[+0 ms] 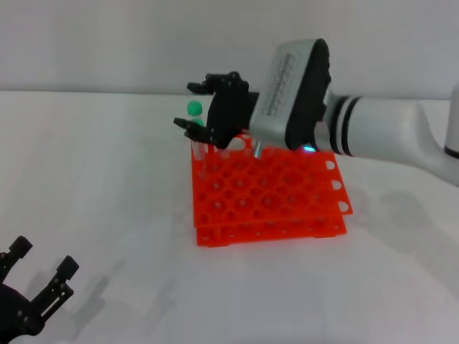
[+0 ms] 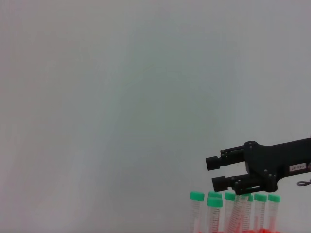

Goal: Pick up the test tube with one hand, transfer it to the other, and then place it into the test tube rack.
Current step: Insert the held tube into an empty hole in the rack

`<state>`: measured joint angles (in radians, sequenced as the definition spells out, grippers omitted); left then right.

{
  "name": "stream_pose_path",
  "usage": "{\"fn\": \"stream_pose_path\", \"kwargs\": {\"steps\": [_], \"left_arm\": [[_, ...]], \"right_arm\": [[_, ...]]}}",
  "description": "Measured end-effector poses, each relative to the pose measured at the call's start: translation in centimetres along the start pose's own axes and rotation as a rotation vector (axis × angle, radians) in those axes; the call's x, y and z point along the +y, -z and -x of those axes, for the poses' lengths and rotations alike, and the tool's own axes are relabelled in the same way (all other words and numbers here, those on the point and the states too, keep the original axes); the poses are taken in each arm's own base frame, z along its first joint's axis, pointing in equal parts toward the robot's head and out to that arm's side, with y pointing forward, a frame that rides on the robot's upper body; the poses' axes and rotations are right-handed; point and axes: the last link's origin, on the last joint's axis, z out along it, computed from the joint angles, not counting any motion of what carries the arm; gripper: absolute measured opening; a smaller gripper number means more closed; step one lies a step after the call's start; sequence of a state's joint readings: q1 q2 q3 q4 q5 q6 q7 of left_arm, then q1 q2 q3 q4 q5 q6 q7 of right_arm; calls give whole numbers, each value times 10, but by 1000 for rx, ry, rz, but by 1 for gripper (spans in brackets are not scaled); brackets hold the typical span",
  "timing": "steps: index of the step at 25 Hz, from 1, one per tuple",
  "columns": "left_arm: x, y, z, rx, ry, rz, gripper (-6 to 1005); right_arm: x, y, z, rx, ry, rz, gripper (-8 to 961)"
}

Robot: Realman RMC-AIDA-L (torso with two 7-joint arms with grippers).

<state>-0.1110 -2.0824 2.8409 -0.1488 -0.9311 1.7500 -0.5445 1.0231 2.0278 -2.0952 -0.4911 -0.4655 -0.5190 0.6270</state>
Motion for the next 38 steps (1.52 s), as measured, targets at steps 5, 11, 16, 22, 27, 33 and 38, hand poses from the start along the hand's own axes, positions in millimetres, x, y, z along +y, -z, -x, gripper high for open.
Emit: {"fn": "stream_pose_path", "kwargs": {"steps": [5,11,16,22,27,33,38], "left_arm": [[0,-2,-1,5,-2,5,880],[0,-1,-1,6,-3,5,880],[0,-1,-1,5,-10,4,880],[1,-1,-1,4,-12,12,880],[3,2,-2,13,-11,22,880],[4,6,-2,14,-8,17,880],[6,6,-2,19,-6,26,880]], "right_arm": [[11,6,-11,15,-29,15,563],[15,6,-19,53,-37,20,563],[8,7,-26,83,-79,-15,562],[8,6,-26,85,-11,-4,561],[7,0,-17,72,40,15,562],[4,-6,-5,46,147,25,562],[-1,-7,-4,55,162,22,563]]}}
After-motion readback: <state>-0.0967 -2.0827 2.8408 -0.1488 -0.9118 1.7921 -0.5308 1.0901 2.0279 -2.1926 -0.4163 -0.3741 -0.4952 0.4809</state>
